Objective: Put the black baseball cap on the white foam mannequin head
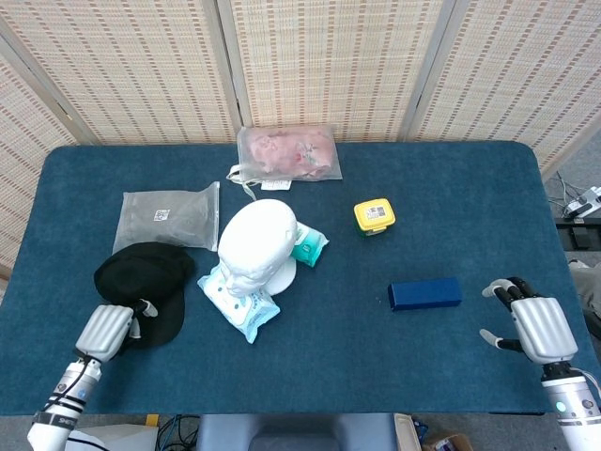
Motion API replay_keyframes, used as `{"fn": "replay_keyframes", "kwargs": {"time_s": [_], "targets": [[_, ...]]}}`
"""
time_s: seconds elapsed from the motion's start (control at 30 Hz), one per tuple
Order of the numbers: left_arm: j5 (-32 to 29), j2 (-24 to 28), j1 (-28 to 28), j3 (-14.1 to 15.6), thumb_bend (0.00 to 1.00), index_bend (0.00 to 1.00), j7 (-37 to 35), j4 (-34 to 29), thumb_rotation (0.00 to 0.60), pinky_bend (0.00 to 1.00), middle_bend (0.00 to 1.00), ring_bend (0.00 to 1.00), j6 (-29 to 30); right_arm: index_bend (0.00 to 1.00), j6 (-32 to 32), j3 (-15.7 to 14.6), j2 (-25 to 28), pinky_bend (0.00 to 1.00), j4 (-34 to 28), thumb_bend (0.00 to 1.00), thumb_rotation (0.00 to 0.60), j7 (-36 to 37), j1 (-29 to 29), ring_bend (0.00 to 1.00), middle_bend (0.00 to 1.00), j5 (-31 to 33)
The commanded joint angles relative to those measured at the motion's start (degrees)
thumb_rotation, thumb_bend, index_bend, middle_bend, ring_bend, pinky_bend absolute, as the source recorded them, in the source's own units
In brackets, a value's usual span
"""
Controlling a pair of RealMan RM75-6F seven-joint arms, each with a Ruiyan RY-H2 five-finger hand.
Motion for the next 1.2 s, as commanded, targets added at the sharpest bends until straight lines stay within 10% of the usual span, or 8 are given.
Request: {"fn": "replay_keyframes", "kwargs": {"time_s": [0.03, 0.37, 0.87, 1.2], "targets": [[-1.18, 0.04, -0.33, -0.63, 0.90, 0.39, 0.50, 0.88, 0.600, 0.44, 0.39, 0.35, -0.24, 0.37, -0.07, -0.03, -0.03, 0.57, -0.02, 0.12, 0.600, -0.13, 0.02, 0.23, 0.32, 0.01], [3.64, 0.69, 1.91, 2.05, 0.87, 0.39, 3.21, -0.06, 0.600, 0.44, 0.37, 0.32, 5.62, 0.37, -0.01, -0.05, -0.06, 0.57, -0.11, 0.12, 0.600, -0.30, 0.01, 0.23, 0.32, 0.01], [14.77, -7.38, 5.48, 5.08, 0.19, 0.40, 0.46, 12.58, 0.600, 0.44, 0.44, 0.32, 17.61, 0.37, 1.37, -0.16, 0.29, 0.57, -0.12, 0.12, 0.600, 0.84, -0.58, 0.23, 0.32, -0.76], [15.12, -11.44, 5.11, 5.28, 0.03, 0.35, -1.17, 18.77, 0.600, 0.44, 0.41, 0.29, 16.85, 0.37, 1.23, 0.10, 0.48, 0.57, -0.04, 0.12, 0.600, 1.46, -0.56, 0.23, 0.32, -0.33]]}}
